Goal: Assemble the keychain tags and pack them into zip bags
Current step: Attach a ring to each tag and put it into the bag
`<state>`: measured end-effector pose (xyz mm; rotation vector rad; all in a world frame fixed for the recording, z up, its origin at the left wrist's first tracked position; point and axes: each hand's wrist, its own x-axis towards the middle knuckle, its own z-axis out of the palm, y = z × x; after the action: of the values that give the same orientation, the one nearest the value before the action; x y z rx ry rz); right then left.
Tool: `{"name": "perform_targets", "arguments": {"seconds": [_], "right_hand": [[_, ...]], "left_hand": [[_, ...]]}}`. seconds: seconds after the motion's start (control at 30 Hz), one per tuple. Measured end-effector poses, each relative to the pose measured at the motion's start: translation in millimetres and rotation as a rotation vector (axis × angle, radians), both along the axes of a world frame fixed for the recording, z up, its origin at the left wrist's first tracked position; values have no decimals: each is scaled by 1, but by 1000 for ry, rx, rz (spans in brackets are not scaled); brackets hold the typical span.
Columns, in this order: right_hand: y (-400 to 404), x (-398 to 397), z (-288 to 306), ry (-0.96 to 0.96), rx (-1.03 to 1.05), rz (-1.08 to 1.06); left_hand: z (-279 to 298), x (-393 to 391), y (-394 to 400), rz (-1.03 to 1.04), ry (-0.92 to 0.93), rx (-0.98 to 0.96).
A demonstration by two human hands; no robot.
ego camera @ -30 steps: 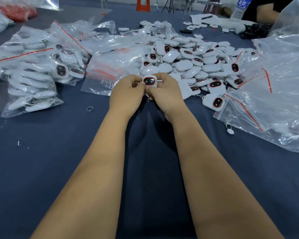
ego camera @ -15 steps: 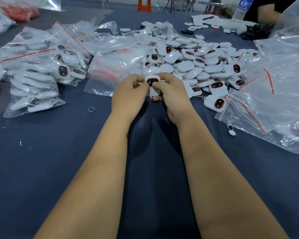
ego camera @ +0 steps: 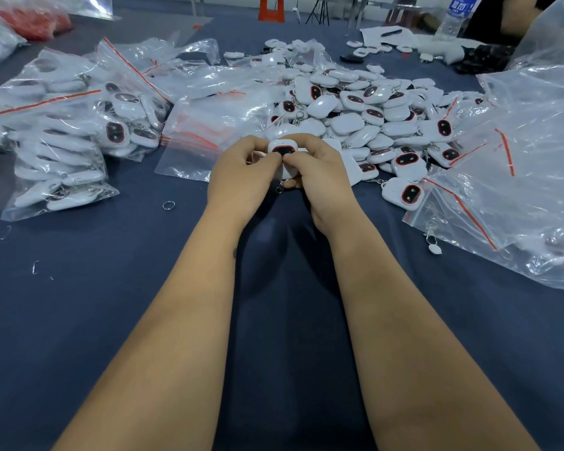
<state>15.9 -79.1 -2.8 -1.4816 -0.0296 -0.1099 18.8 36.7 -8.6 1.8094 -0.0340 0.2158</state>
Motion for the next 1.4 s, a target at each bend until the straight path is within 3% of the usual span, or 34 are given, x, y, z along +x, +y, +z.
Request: {"name": "perform_targets", "arguments": {"seconds": [0.37, 0.5, 0.63, 0.77, 0.9, 1.03, 1.2, 1.3, 1.4], "right_hand": [[2, -1, 0, 3, -65, -8], [2, -1, 0, -2, -12, 23], [3, -3, -1, -23, -109, 41], [2, -5, 1, -72, -80, -42], [-3, -4, 3, -45, 74, -161], [-6, -3, 6, -13, 257, -247], [-10, -3, 10, 14, 441, -267], [-7, -4, 11, -2, 365, -246], [-4, -5, 7, -22, 139, -272]], "left_hand": [[0, 2, 0, 25, -42, 23], [2, 0, 0, 33, -24, -70], [6, 1, 2, 61, -18, -213], [6, 1, 2, 89, 1, -260], [2, 3, 2, 72, 24, -165], [-4, 3, 0, 61, -43, 17], [-4, -1, 0, 87, -166, 113], [-3, -1, -2, 116, -158, 155], [-1, -1, -3, 160, -191, 157]]}}
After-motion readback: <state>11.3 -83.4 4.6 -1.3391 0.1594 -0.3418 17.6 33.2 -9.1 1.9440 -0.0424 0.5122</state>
